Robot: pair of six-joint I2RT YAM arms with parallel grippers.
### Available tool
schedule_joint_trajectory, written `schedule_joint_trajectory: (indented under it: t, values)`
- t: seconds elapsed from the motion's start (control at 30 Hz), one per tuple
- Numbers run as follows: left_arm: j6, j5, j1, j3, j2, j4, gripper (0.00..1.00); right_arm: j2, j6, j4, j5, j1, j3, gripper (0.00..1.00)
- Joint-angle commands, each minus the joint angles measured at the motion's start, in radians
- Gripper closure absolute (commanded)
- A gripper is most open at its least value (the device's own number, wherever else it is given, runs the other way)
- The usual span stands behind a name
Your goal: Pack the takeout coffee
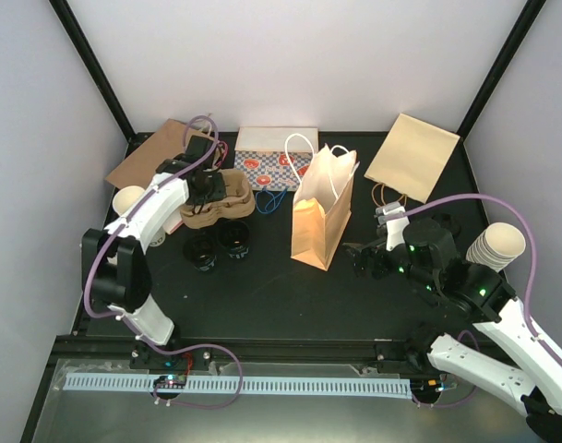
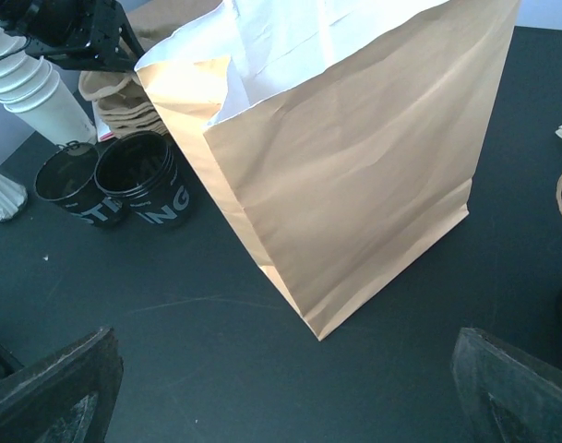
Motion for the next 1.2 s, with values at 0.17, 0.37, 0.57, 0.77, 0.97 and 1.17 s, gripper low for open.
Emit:
schedule_joint_trajectory:
  t: [0.17, 0.37, 0.57, 0.77, 0.97, 1.17]
  values:
    - [0.018, 0.053, 0.004, 0.026, -0.141, -0.057, 0.73, -0.005, 0.005, 0.023, -0.011, -0.002, -0.003, 0.00]
    - [0.015, 0.161, -0.011, -0.044, -0.305, -0.068, 0.75, -0.008, 0.013, 0.018, -0.016, -0.002, -0.004, 0.00]
    - [0.007, 0.197, -0.109, -0.114, -0.501, -0.192, 0.75, -0.008, 0.032, 0.000, -0.023, -0.003, -0.009, 0.00]
    - [-0.101, 0.192, -0.293, -0.230, -0.738, -0.301, 0.75, -0.020, 0.052, -0.007, -0.022, -0.003, -0.038, 0.00]
    - [-0.369, 0.298, -0.519, -0.470, -0.935, -0.179, 0.77, 0.007, 0.084, -0.011, -0.005, -0.003, -0.061, 0.00]
    - [-0.549, 0.166, -0.762, -0.604, -0.915, -0.028, 0.75, 0.038, 0.118, -0.012, -0.023, -0.003, -0.069, 0.00]
